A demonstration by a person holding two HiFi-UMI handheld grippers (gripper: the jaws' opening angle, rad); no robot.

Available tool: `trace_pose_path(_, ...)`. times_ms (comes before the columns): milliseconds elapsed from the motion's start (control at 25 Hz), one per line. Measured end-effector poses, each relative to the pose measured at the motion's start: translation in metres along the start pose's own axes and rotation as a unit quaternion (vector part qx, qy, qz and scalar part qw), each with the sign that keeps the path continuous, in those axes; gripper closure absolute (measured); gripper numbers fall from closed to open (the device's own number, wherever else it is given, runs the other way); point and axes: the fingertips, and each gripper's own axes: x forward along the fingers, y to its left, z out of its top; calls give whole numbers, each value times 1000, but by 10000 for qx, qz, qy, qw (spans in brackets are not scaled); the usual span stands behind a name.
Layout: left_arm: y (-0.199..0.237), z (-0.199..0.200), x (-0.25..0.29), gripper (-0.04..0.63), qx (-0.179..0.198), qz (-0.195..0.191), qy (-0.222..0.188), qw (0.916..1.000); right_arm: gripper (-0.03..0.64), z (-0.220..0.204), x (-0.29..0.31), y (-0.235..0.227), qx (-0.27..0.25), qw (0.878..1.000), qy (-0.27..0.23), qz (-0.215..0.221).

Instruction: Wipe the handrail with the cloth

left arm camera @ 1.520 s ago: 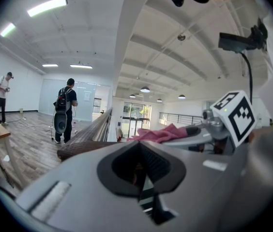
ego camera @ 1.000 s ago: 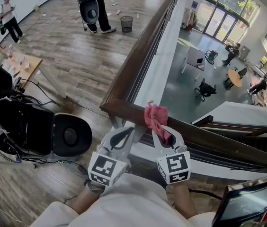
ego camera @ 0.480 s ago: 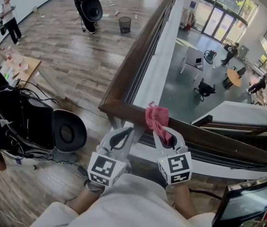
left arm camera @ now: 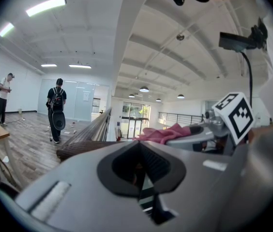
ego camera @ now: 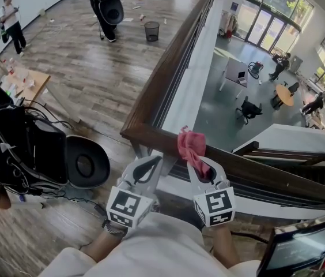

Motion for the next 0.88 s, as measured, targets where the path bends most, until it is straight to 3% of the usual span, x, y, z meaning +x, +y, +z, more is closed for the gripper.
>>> trace_pose_path(880, -7, -1, -2, 589, -15, -94, 81, 9999, 555, -3, -17, -9, 142, 9998, -45, -137)
